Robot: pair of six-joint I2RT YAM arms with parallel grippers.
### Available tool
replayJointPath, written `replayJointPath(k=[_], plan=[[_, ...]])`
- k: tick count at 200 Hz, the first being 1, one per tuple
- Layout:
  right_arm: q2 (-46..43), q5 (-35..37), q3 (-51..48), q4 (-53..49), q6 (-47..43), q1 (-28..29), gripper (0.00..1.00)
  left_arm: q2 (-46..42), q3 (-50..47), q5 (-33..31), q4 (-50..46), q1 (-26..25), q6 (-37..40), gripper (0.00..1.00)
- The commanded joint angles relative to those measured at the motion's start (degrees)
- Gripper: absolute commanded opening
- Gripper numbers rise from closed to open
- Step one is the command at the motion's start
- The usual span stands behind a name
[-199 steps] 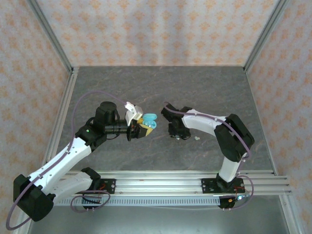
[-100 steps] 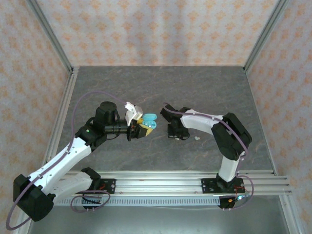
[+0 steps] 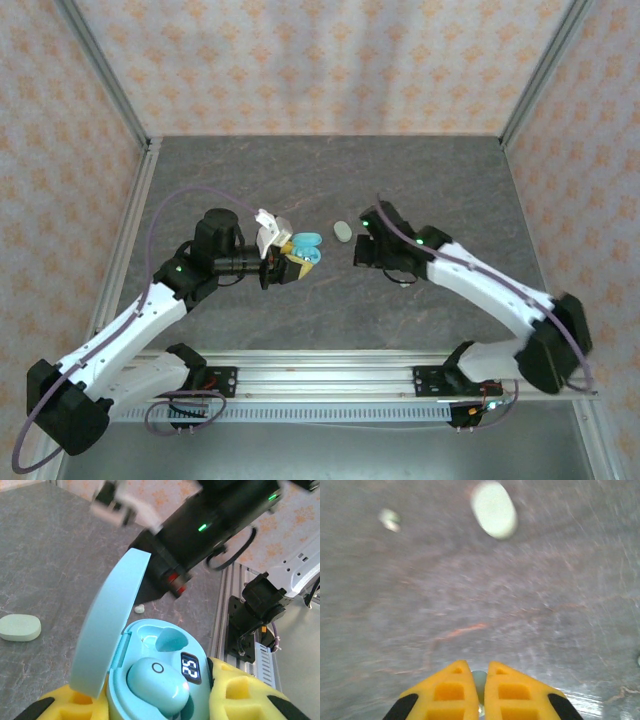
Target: Insert wireless bluetooth earbuds into charging case
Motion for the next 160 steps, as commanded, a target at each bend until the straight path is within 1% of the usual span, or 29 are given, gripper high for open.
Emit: replayJointPath(k=[1, 28, 50, 80, 111, 144, 160], plan=[[-7.4, -5.6, -2.6, 5.4, -1.6, 0.4, 0.00, -1.5, -0.5, 0.9, 2.1, 0.5, 1.1, 0.17], [-12.7, -15.0, -3.6, 11.5, -1.4, 0.9, 0.00, -1.5, -0.4, 1.2, 2.5, 0.4, 0.8, 0.17], [-14.4, -20.1, -4.0, 16.5, -1.5, 2.9, 0.00, -1.5, -0.3, 2.0, 2.8, 0.4, 0.6, 0.17], [-14.6, -24.1, -4.3, 21.3, -2.6, 5.0, 0.00, -1.5, -0.3, 2.8, 3.1, 0.4, 0.3, 0.17], [-14.8, -28.3, -5.6, 27.5, -1.7, 5.8, 0.00, -1.7, -0.3, 2.7, 3.0, 0.5, 0.4, 0.17], [-15.6, -29.9, -7.4, 32.2, -1.1, 6.1, 0.00, -1.5, -0.3, 2.9, 3.7, 0.5, 0.0, 0.17], [-15.4, -29.7, -7.6, 32.6, -1.5, 6.2, 0.01, -1.5, -0.3, 3.1, 3.9, 0.5, -0.2, 0.17]])
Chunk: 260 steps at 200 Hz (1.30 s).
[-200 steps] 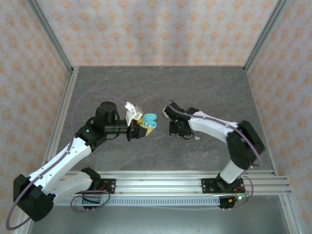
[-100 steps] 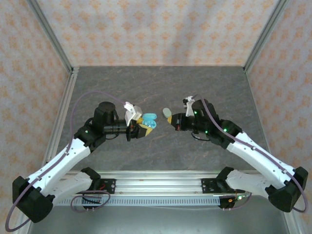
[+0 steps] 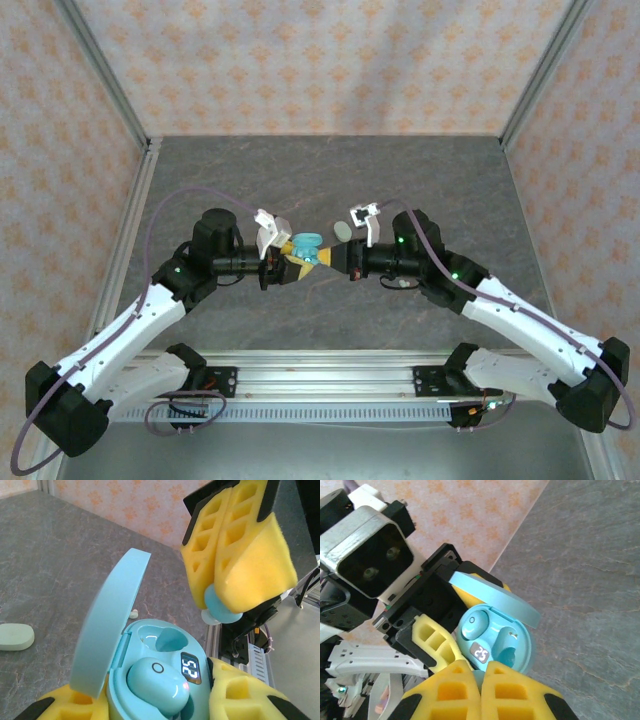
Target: Insert wireless bluetooth earbuds into charging case
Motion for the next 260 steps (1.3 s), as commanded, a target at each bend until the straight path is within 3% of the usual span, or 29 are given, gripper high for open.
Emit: replayJointPath(k=[1, 260], plan=[[-1.1, -1.9, -0.5, 5.6, -0.3, 0.5, 0.01, -1.0, -0.3, 1.3, 3.0, 0.5, -0.1, 0.17], [4.2, 1.1, -0.7, 7.3, -3.2, 1.2, 0.04, -0.7, 0.0, 2.2, 3.6, 0.4, -0.8, 0.17]])
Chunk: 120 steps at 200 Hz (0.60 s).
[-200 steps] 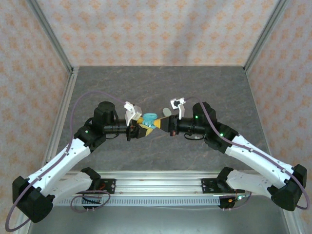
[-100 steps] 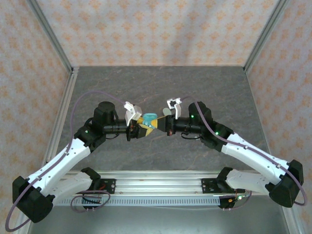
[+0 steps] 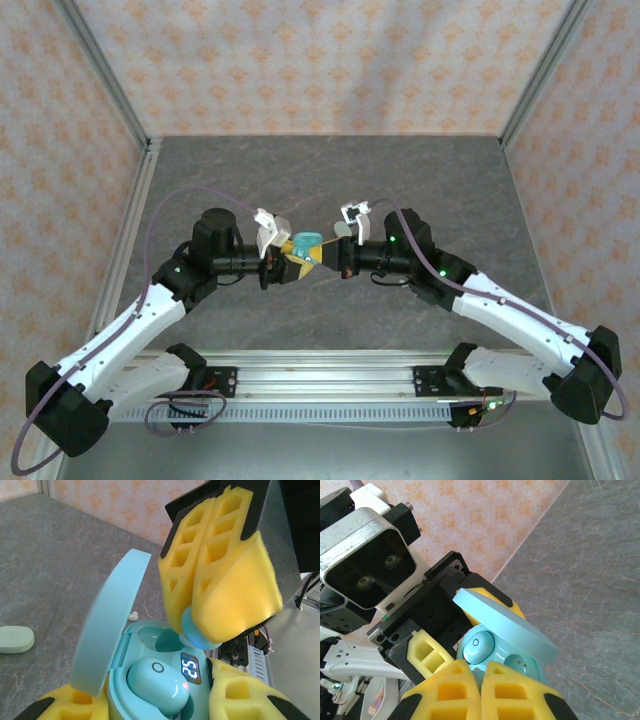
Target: Insert wireless bluetooth earbuds into charging case
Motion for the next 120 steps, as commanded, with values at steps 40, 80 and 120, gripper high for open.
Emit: replayJointPath(k=[40, 80, 120], plan=[[0.7, 1.0, -0.1, 2.1, -0.5, 0.4, 0.04, -0.6, 0.0, 2.0, 3.0, 0.5, -0.4, 0.17], [0.8, 1.6, 0.0, 2.5, -0.6, 0.5, 0.03, -0.7, 0.0, 2.0, 2.8, 0.5, -0.4, 0.17], [1.4, 1.8, 0.1, 2.4, -0.9, 0.5, 0.04, -0.8, 0.1, 2.1, 2.9, 0.5, -0.4, 0.17]])
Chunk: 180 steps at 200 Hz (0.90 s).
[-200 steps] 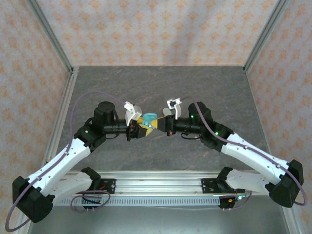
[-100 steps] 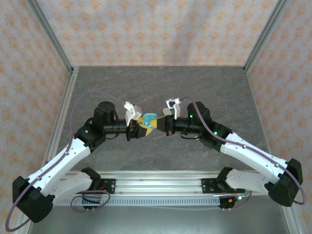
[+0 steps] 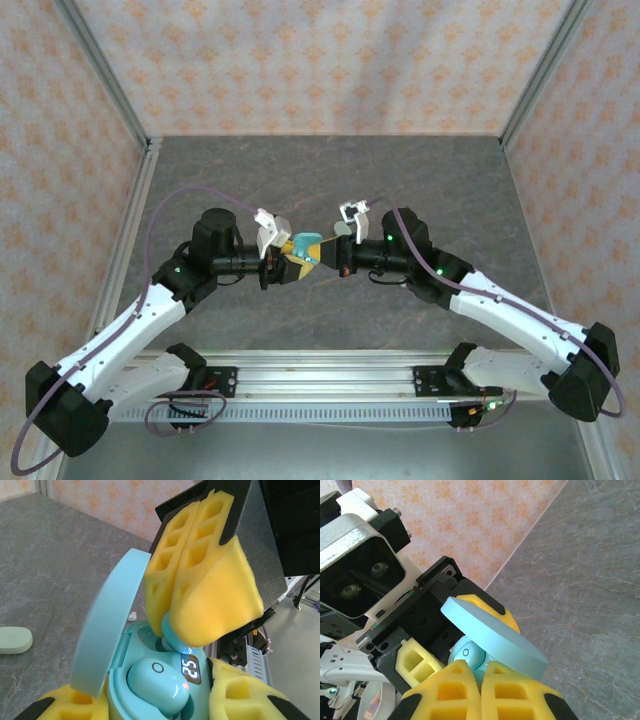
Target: Insert wireless bluetooth earbuds into charging case
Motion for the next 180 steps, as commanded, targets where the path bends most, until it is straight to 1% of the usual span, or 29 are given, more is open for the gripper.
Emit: replayJointPath(k=[1, 32, 57, 94, 149, 180], plan=[[0.4, 1.0, 0.0, 1.3, -0.9, 0.5, 0.04, -0.8, 0.1, 1.9, 2.9, 0.5, -0.4, 0.17], [0.2, 0.9, -0.4, 0.7, -0.9, 0.5, 0.10, -0.9, 0.2, 1.9, 2.8, 0.5, -0.4, 0.17], [-0.1, 1.1, -0.1, 0.0, -0.9, 0.5, 0.24, -0.8, 0.2, 1.9, 2.8, 0.5, -0.4, 0.17], [0.1, 1.2, 0.8, -1.1, -1.4, 0.5, 0.29, -0.9, 0.1, 2.0, 2.9, 0.5, -0.5, 0.17], [-0.3, 2.5, 2.8, -4.1, -1.5, 0.5, 0.42, -0.7, -0.1, 2.0, 3.0, 0.4, -0.4, 0.17], [-0.4, 3.5, 4.3, -6.0, -1.7, 0.5, 0.45, -0.8, -0.3, 2.0, 3.4, 0.5, -0.6, 0.17]])
